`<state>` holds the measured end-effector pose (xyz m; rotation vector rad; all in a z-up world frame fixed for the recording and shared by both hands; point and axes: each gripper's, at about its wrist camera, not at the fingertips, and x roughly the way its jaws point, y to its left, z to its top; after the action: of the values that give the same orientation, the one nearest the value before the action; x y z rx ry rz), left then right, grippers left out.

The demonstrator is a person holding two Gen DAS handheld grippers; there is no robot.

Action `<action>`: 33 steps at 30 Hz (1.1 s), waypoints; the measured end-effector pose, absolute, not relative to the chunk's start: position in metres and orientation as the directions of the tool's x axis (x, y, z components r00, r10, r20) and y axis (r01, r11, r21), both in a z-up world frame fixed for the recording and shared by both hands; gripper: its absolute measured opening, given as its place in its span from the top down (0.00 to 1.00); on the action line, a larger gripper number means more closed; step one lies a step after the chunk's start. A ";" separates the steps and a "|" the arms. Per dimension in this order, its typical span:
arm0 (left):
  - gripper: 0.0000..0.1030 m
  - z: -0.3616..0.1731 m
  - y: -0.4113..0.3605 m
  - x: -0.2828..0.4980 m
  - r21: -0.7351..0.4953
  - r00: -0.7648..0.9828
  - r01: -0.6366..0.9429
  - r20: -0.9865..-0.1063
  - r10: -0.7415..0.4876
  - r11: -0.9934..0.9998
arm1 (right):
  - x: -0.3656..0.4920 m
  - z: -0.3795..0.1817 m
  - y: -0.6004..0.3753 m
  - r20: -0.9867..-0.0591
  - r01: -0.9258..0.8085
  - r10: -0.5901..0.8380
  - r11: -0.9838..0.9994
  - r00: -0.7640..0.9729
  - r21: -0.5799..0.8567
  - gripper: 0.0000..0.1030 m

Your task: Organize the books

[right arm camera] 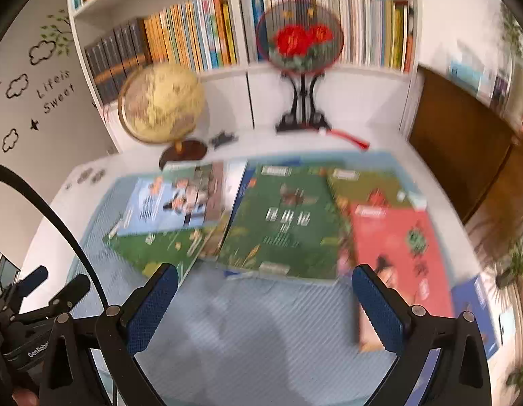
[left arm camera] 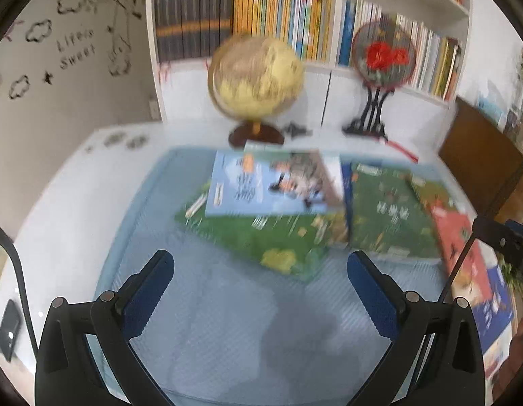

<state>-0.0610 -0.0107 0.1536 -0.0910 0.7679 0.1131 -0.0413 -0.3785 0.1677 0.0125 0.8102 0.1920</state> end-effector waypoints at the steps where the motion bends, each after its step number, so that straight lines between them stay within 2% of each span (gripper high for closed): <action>1: 0.01 0.159 -0.019 -0.061 -0.046 0.722 -0.147 -0.687 0.076 0.988 | -0.049 0.176 -0.374 -0.712 -0.145 0.139 0.988 0.688 0.053 0.01; 5: 0.01 0.174 -0.075 -0.066 -0.049 0.739 -0.204 -0.663 0.122 0.978 | -0.074 0.196 -0.389 -0.706 -0.104 0.039 0.993 0.707 -0.049 0.01; 11: 0.01 0.175 -0.165 -0.078 -0.034 0.718 -0.225 -0.681 0.142 0.974 | -0.100 0.194 -0.494 -0.765 -0.094 0.067 0.996 0.641 0.009 0.01; 19: 0.01 0.167 -0.254 -0.112 -0.003 0.680 -0.225 -0.716 0.155 0.974 | -0.120 0.184 -0.557 -0.803 -0.099 0.093 0.994 0.588 0.043 0.01; 24: 0.01 0.164 -0.276 -0.117 0.033 0.669 -0.200 -0.725 0.162 0.979 | -0.128 0.167 -0.570 -0.821 -0.079 0.114 0.993 0.560 0.085 0.01; 33: 0.01 0.145 -0.281 -0.084 -0.035 0.647 -0.105 -0.762 0.041 0.994 | -0.127 0.140 -0.565 -0.855 -0.011 0.029 1.000 0.517 0.027 0.01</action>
<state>-0.0844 -0.2807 0.1447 -0.0789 0.8636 0.0836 -0.1270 -0.5654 0.1402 0.0188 1.0268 0.0242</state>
